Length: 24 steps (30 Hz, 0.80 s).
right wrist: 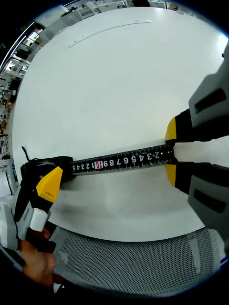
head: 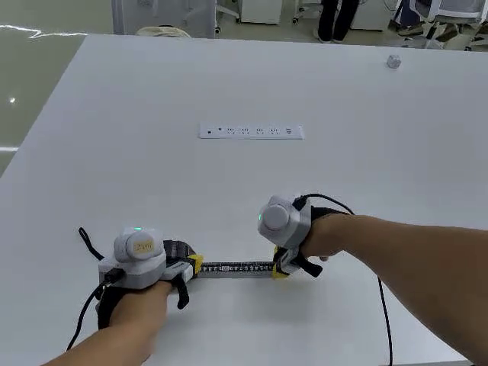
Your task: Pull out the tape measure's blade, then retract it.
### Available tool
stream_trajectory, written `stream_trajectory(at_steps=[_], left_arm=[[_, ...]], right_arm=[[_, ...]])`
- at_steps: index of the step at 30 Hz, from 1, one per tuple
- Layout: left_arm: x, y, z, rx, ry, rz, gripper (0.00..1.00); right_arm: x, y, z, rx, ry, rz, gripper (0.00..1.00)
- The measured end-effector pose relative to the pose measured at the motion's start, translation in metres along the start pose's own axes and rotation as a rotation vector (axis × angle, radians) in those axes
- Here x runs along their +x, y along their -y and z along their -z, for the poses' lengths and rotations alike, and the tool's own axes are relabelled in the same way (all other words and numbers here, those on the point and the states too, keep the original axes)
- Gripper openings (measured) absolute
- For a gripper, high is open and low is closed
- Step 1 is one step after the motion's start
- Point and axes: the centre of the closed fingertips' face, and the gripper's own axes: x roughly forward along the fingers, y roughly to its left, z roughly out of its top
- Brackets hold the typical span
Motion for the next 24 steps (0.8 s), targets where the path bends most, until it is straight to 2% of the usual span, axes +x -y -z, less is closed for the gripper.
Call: stream_trajectory(at_steps=[24], left_arm=[[0.001, 0.000, 0.000, -0.002, 0.003, 0.000, 0.60]], right_arm=[[0.003, -0.002, -0.013, -0.006, 0.013, -0.004, 0.15]])
